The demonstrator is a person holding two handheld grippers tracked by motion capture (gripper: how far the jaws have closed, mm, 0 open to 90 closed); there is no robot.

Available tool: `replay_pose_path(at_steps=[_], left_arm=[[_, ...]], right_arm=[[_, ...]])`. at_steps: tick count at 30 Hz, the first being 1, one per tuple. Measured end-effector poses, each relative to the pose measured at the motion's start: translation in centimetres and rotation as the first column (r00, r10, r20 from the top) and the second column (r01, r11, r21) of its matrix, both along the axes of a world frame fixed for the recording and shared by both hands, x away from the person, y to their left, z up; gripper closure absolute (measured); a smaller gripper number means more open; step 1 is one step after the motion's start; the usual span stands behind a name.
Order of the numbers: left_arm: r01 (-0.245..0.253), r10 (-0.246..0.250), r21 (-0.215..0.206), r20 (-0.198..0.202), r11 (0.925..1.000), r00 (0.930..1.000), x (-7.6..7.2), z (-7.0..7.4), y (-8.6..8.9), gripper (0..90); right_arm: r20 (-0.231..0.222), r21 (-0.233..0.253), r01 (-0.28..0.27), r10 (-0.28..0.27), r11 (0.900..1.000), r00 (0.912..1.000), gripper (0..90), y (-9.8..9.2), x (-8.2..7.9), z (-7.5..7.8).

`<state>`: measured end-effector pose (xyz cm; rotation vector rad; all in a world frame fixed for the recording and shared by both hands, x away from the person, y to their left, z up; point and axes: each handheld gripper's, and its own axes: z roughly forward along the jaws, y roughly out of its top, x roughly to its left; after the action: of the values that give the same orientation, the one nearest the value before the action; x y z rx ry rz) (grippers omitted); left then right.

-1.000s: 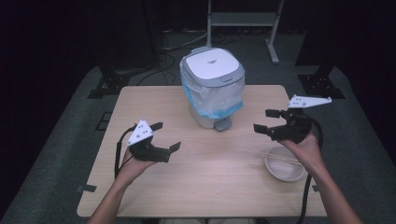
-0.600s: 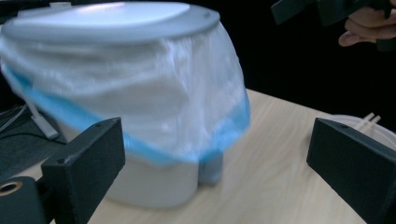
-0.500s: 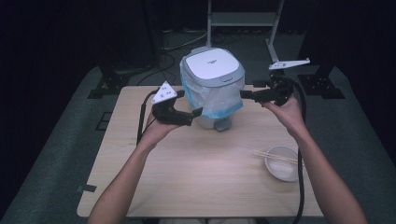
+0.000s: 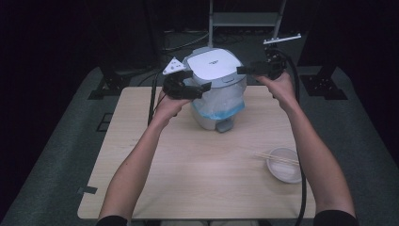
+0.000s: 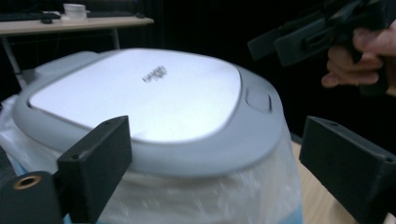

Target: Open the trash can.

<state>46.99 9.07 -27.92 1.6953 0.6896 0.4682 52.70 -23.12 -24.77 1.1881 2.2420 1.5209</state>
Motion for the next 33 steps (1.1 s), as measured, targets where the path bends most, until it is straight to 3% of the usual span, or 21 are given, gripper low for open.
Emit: replay_pose_path(at_steps=[8,13,15,16,19,21,25,33], left_arm=[[-0.044,0.044,0.002,-0.044,0.999,0.9981,1.5,0.3,-0.3,9.7],[-0.067,0.066,-0.014,-0.05,0.9977,0.9966,1.9,-0.1,0.0,9.7],[-0.075,0.074,-0.019,-0.054,0.997,0.9958,1.9,-0.1,0.0,9.6],[-0.094,0.092,-0.036,-0.06,0.9949,0.994,2.0,-0.3,0.1,9.7],[-0.121,0.118,-0.036,-0.058,0.992,0.9913,2.1,-0.5,0.1,9.6],[-0.176,0.171,-0.058,-0.086,0.9827,0.9816,2.2,-1.0,0.4,9.6],[-0.165,0.149,-0.108,-0.147,0.9803,0.9779,2.7,-1.5,0.9,9.6],[-0.164,0.146,-0.112,-0.154,0.98,0.9773,3.0,-1.6,1.3,10.1]], right_arm=[[-0.05,0.006,0.039,-0.039,0.999,0.998,13.3,0.4,2.6,-0.9],[-0.087,0.031,0.036,-0.033,0.999,0.9956,13.3,0.5,3.7,-2.1],[-0.101,0.063,0.032,-0.026,0.997,0.9946,13.7,0.5,4.0,-2.5],[-0.106,0.077,0.033,-0.025,0.996,0.994,13.7,0.5,4.2,-2.6],[-0.11,0.089,0.033,-0.023,0.995,0.9936,14.1,0.6,4.4,-2.7],[-0.106,0.106,0.001,0.01,0.994,0.9944,18.0,0.9,4.4,-2.7],[-0.107,0.102,0.007,0.004,0.995,0.9943,17.2,1.1,4.4,-2.8],[-0.126,0.104,-0.009,0.022,0.995,0.9918,17.1,1.3,4.1,-2.8]])
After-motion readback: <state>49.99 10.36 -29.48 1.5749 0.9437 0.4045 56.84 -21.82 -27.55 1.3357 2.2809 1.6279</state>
